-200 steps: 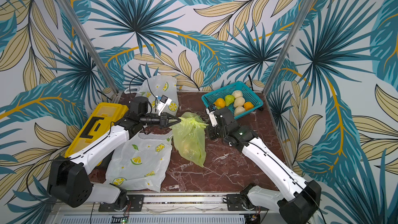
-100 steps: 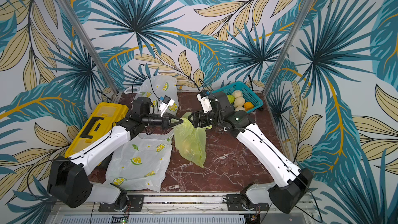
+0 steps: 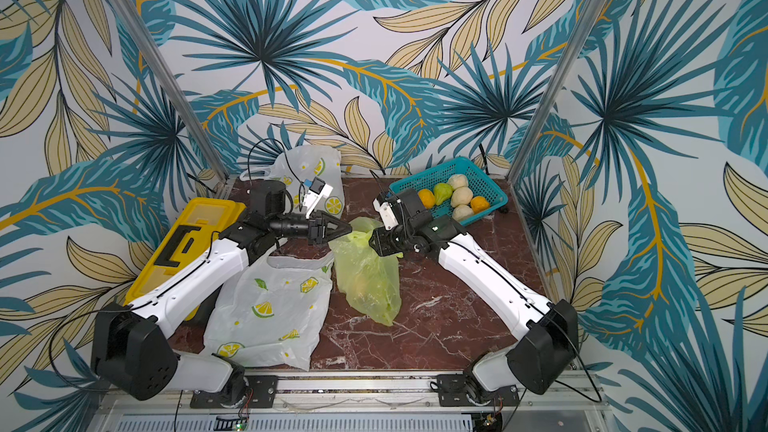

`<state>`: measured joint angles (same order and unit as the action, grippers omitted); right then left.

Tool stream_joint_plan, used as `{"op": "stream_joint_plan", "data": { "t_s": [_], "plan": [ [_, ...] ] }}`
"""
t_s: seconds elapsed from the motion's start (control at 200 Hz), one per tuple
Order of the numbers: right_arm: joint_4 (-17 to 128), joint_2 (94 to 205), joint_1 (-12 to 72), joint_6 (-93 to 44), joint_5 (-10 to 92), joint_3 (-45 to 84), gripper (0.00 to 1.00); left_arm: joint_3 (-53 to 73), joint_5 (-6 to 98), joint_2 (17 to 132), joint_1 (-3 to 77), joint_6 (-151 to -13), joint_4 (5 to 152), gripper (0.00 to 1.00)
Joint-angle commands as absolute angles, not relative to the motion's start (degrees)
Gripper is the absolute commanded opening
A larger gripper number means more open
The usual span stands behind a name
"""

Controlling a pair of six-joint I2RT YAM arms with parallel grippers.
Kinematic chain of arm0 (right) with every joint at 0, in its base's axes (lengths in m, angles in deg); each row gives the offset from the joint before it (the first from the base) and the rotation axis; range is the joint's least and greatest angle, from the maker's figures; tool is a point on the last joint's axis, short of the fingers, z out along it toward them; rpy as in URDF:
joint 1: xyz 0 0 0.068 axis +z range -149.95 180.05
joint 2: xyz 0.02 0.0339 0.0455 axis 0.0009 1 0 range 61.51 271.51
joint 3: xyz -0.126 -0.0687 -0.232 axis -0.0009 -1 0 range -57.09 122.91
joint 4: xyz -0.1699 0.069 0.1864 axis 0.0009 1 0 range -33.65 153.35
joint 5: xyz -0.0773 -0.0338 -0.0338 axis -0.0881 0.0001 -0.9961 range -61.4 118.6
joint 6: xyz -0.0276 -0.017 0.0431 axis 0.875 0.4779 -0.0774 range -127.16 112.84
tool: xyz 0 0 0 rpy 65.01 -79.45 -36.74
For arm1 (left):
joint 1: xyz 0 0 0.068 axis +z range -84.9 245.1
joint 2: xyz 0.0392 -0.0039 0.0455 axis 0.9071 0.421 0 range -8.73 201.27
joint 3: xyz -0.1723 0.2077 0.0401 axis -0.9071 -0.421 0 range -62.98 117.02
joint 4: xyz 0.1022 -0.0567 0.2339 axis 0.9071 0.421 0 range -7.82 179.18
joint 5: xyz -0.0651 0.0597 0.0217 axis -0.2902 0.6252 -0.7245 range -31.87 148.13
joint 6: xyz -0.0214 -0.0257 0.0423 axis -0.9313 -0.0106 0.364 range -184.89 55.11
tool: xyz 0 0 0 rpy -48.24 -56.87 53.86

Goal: Place the pears into plastic bags & tie knots
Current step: Tie the plastic bag at the center of the board.

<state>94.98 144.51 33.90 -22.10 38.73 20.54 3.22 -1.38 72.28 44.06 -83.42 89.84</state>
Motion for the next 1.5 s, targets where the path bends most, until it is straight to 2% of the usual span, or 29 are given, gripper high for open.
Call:
{"op": "stream_joint_plan", "data": {
  "t_s": [0.0,0.185,0.361,0.546,0.651,0.776,0.826,0.906,0.961,1.102,1.227,1.357,1.492],
  "plan": [
    [92.0,143.5,34.0,-21.4,39.0,18.3,0.38,3.6,-4.5,71.6,44.7,-82.9,91.7,0.44],
    [90.7,143.6,34.1,-21.4,40.2,17.9,0.38,6.1,1.9,73.2,44.3,-74.1,102.8,0.54],
    [90.5,143.4,34.0,-21.2,40.7,17.6,0.38,8.7,5.9,77.3,43.8,-69.7,108.4,0.55],
    [90.0,143.0,34.1,-21.4,41.1,16.7,0.38,9.2,4.6,79.3,42.4,-69.1,108.4,0.55],
    [89.9,143.0,34.0,-21.5,41.1,16.4,0.38,9.5,2.4,79.7,42.0,-69.1,108.4,0.5],
    [89.7,142.8,34.1,-21.6,41.7,16.1,0.38,9.9,3.0,80.0,42.5,-69.2,108.3,0.35],
    [89.9,142.8,34.0,-21.6,41.9,16.2,0.38,10.4,2.6,80.4,43.0,-70.0,108.4,0.35],
    [90.1,142.4,34.1,-21.5,41.9,15.8,0.37,11.2,1.6,80.6,43.9,-70.8,108.3,0.45],
    [89.8,142.1,34.1,-21.6,41.7,15.4,0.37,11.4,0.9,80.4,44.2,-71.0,108.4,0.45],
    [89.1,142.1,34.1,-22.1,42.0,15.0,0.37,12.0,-1.1,81.1,44.1,-71.2,108.4,0.34],
    [88.9,142.4,34.1,-22.2,42.2,15.3,0.37,11.0,-1.4,81.1,43.4,-70.8,108.4,0.4],
    [89.0,142.5,34.1,-22.1,42.3,15.4,0.37,10.3,-0.9,81.5,43.4,-70.3,108.4,0.39],
    [89.1,142.5,34.1,-22.1,42.4,15.5,0.37,11.1,-0.7,82.5,43.6,-70.5,108.4,0.27]
  ]
}}
